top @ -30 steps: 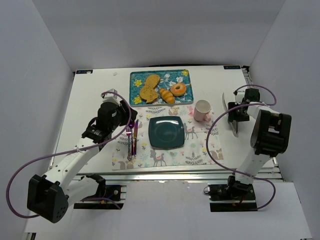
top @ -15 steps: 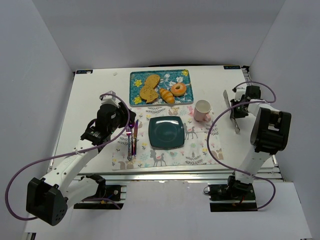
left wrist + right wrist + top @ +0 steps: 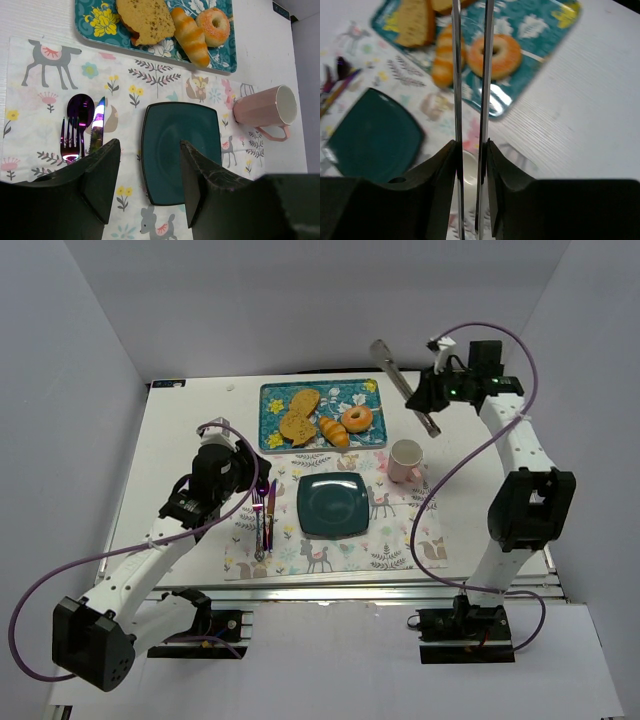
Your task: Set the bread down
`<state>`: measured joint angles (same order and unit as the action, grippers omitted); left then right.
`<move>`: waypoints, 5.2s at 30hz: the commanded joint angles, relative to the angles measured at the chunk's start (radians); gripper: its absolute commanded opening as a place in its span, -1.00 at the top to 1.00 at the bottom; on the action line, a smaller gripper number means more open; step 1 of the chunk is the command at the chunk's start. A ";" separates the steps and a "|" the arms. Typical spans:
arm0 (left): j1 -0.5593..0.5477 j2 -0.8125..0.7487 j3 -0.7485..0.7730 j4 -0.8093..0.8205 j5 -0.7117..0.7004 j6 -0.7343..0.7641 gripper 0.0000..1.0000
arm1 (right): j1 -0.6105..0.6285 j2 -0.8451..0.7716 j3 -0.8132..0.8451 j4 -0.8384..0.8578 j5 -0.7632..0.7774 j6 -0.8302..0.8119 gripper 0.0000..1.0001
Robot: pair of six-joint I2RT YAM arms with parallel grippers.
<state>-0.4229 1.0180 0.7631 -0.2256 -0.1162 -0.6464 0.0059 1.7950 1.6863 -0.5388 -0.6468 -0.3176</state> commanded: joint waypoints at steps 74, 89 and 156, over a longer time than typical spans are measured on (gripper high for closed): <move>-0.002 0.077 0.099 -0.087 -0.076 -0.065 -0.21 | 0.309 0.494 0.196 0.329 0.118 1.009 0.13; -0.004 0.071 0.114 -0.116 -0.086 -0.068 -0.21 | 0.309 0.515 0.150 0.424 0.059 1.138 0.46; -0.002 -0.076 -0.018 0.035 -0.028 -0.010 -0.21 | 0.124 -0.246 -0.525 -0.322 -0.151 -0.140 0.19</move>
<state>-0.4229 0.9737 0.7589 -0.2012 -0.1417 -0.6472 0.1314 1.5597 1.1267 -0.8627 -0.7631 -0.4541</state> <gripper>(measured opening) 0.604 0.396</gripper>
